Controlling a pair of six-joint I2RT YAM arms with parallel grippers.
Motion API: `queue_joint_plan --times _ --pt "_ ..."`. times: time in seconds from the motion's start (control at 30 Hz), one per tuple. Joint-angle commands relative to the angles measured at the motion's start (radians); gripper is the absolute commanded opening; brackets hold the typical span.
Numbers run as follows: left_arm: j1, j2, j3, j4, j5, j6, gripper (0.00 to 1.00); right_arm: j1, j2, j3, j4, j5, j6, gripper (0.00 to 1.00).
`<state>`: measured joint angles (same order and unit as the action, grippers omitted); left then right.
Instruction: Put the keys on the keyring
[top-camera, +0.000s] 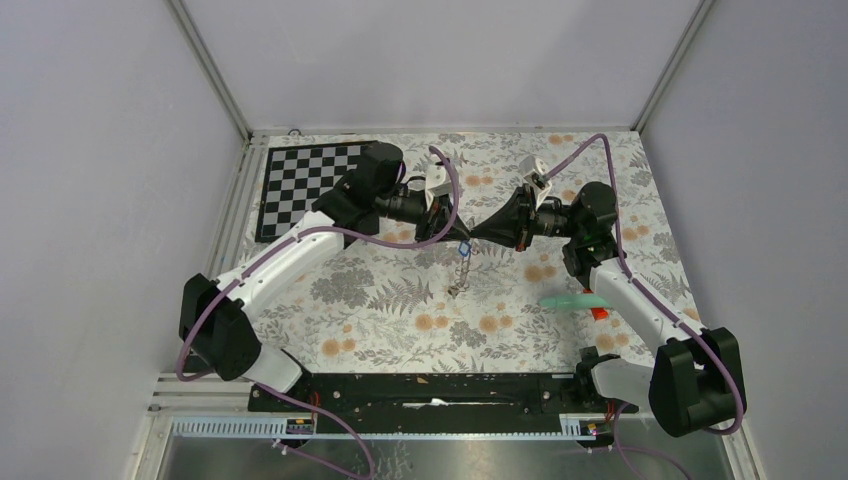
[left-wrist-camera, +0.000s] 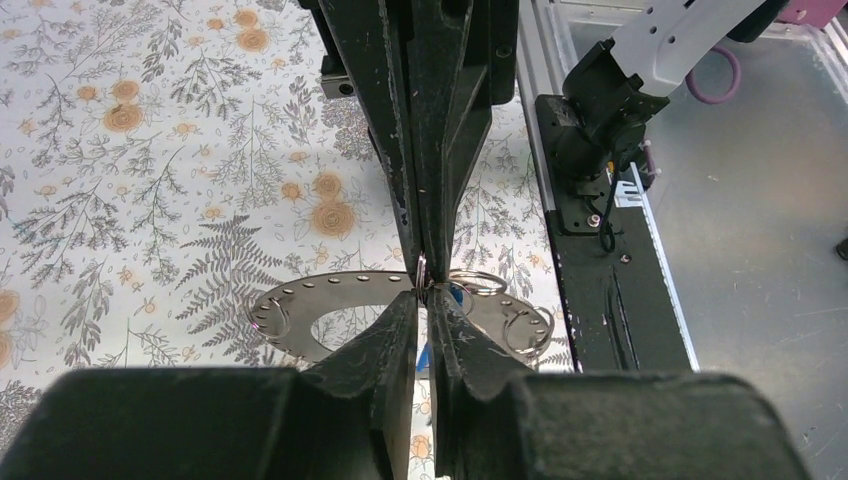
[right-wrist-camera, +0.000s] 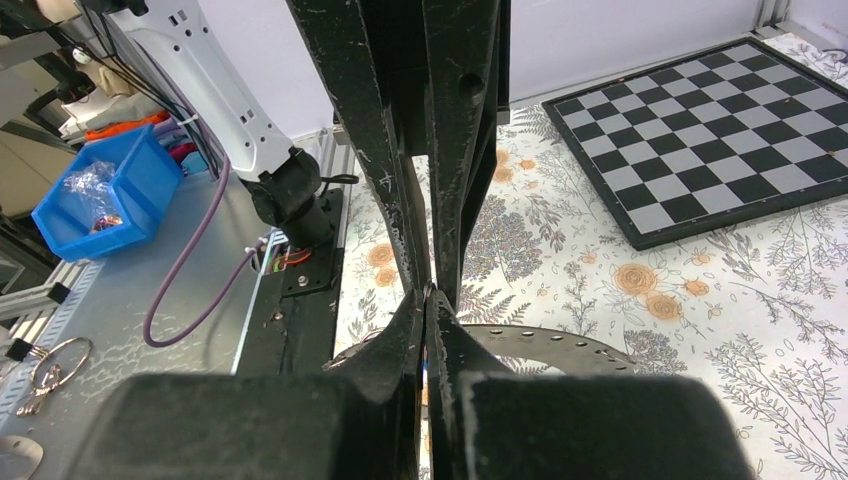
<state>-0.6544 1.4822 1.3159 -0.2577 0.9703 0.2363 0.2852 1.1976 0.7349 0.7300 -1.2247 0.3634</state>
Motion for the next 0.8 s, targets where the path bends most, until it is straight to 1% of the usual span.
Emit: queue_joint_plan --times 0.0,0.13,0.3,0.43,0.47,0.5,0.67,0.7,0.77 --pt "0.004 0.005 0.031 0.085 0.037 -0.030 0.14 -0.003 -0.019 0.003 0.018 -0.019 -0.021 0.00" --pt "0.004 0.012 0.036 0.095 0.041 -0.043 0.10 -0.003 -0.018 0.004 -0.002 -0.015 -0.037 0.00" --pt "0.005 0.015 0.033 0.099 0.044 -0.050 0.01 -0.002 -0.019 0.004 -0.007 -0.011 -0.041 0.00" --pt "0.004 0.006 0.031 0.075 0.013 -0.030 0.00 -0.002 -0.026 0.005 -0.019 -0.002 -0.047 0.00" --pt "0.002 0.001 0.038 0.042 -0.010 -0.008 0.00 -0.004 -0.030 0.006 -0.035 0.001 -0.057 0.03" --pt "-0.003 -0.003 0.048 0.000 -0.043 0.026 0.00 -0.007 -0.038 0.011 -0.061 0.005 -0.077 0.10" --pt "-0.052 -0.013 0.138 -0.233 -0.252 0.203 0.00 -0.015 -0.063 0.058 -0.266 0.043 -0.226 0.48" --pt "-0.066 -0.013 0.153 -0.273 -0.297 0.226 0.00 -0.015 -0.068 0.069 -0.313 0.050 -0.266 0.53" --pt "-0.093 -0.010 0.182 -0.332 -0.385 0.252 0.00 -0.015 -0.075 0.083 -0.390 0.066 -0.348 0.57"
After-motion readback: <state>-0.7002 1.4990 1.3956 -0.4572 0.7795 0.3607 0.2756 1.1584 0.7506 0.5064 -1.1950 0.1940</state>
